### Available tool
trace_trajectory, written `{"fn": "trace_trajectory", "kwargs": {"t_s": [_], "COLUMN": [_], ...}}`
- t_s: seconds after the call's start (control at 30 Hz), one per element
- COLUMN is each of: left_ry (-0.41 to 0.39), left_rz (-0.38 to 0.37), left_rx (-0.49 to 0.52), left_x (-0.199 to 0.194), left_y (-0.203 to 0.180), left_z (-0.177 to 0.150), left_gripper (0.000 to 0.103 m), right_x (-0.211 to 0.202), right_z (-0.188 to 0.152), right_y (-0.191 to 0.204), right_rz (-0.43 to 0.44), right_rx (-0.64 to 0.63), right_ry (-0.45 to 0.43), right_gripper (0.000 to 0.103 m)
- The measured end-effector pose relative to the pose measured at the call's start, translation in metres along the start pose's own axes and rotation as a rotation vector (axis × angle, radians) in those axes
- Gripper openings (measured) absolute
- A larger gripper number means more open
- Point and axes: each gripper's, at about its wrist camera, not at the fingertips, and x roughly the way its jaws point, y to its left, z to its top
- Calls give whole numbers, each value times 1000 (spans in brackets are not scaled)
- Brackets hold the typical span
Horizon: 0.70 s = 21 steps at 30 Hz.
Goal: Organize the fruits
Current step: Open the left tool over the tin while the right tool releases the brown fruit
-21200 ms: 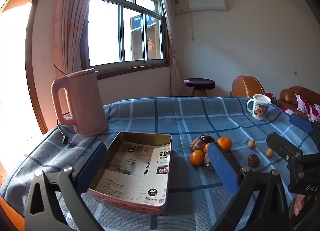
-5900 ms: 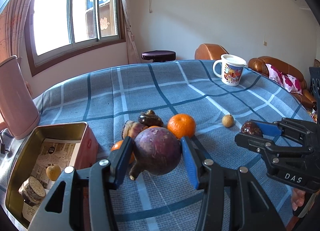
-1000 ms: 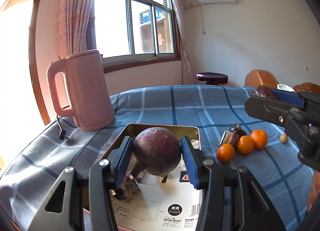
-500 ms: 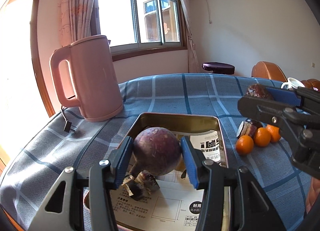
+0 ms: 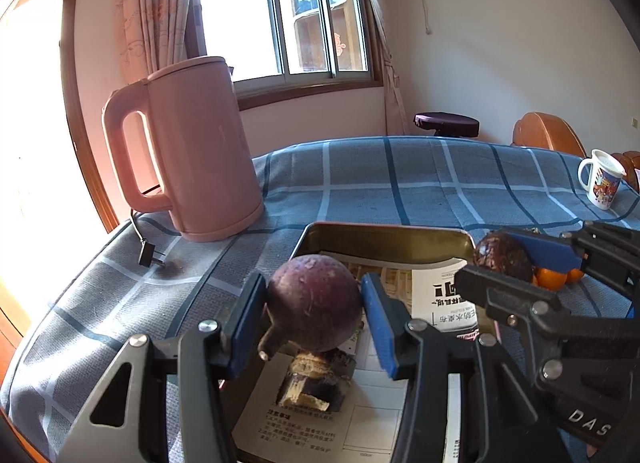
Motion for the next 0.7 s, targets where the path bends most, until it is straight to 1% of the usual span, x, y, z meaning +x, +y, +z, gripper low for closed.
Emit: {"fn": "trace_trajectory", "kwargs": {"t_s": [0.13,0.23,0.3,0.4,0.5,0.53,0.6,0.7], "left_ry": [14,37,49,77,85,87,87,80], "left_rz": [-11,-44,-36,-64,-66,-63,-57,-39], "left_rx": [7,-2,5,11,21,25,18,8], "left_x": [6,14,19,25,28,29,29,28], "left_y": [1,7,9,11,8,7,9,11], "left_z": [2,5,7,7,5,5,5,5], "left_gripper": [51,51,51,52,51,49,49,58], "right_x": [5,10,13,19,23,23,24,25], "right_z": [-2,-4,-6,-8,-10,-10,-10,-11], "right_y": [-1,0,2,4,7,7,6,7], "right_rz": [4,9,14,30,35,39,48,65], "right_rx": [5,2,-1,-1,-10,-9,-3,-2], "right_ry": [14,30,41,60,82,84,93,104], "right_gripper": [40,40,40,41,41,41,41,41]}}
